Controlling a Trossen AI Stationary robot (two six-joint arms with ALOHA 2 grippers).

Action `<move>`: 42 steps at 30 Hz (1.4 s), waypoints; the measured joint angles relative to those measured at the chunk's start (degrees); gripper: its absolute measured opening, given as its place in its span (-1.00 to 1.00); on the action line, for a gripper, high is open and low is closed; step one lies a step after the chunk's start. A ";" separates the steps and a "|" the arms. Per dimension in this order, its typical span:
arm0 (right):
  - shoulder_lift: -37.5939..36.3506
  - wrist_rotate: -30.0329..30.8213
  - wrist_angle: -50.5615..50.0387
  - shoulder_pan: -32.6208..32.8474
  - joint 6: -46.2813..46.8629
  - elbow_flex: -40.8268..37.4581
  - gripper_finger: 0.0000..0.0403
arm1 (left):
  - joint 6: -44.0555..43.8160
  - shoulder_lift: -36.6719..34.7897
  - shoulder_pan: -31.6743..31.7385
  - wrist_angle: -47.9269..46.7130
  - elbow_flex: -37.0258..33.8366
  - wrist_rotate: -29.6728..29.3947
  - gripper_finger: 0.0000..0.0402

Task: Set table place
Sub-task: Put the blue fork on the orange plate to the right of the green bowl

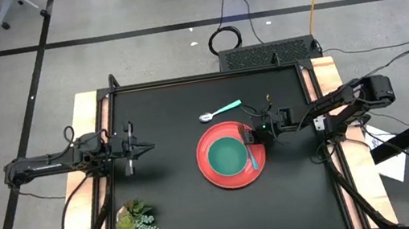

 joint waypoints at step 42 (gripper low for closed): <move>-0.05 -0.07 0.87 0.04 -1.33 0.00 -0.72 | -0.23 0.00 0.00 -0.04 0.00 0.02 -0.84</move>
